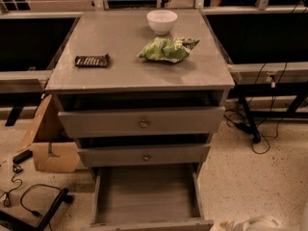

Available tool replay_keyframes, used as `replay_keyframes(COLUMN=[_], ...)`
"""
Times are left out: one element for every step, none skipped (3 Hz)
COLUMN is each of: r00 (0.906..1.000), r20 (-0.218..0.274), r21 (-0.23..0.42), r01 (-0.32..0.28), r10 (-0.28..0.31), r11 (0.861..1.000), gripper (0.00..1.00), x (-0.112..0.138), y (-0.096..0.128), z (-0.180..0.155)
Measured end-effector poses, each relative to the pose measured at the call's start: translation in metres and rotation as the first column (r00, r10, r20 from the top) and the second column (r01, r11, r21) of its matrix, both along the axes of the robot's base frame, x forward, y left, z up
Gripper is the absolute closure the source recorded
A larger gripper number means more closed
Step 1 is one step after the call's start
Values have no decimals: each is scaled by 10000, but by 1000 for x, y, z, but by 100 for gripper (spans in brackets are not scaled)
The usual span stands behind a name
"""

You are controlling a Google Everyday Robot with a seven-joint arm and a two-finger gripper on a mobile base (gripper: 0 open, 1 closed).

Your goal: Close bottom drawer

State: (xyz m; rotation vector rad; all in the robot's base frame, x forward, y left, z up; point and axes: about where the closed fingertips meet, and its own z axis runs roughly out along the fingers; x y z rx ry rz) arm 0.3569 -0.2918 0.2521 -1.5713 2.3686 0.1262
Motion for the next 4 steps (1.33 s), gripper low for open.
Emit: replay_keyframes(r00=[9997, 9956, 9910, 9873], r20=[-61, 616, 1037, 1402], r21=[628, 1853, 2622, 3078], r01=[-247, -807, -1094, -1155], r10=[251, 704, 847, 750], r11=[9977, 9794, 9588, 9444], gripper=[65, 96, 100, 100], x=[-26, -28, -17, -5], y=[20, 76, 109, 108], z=[-38, -94, -121, -117])
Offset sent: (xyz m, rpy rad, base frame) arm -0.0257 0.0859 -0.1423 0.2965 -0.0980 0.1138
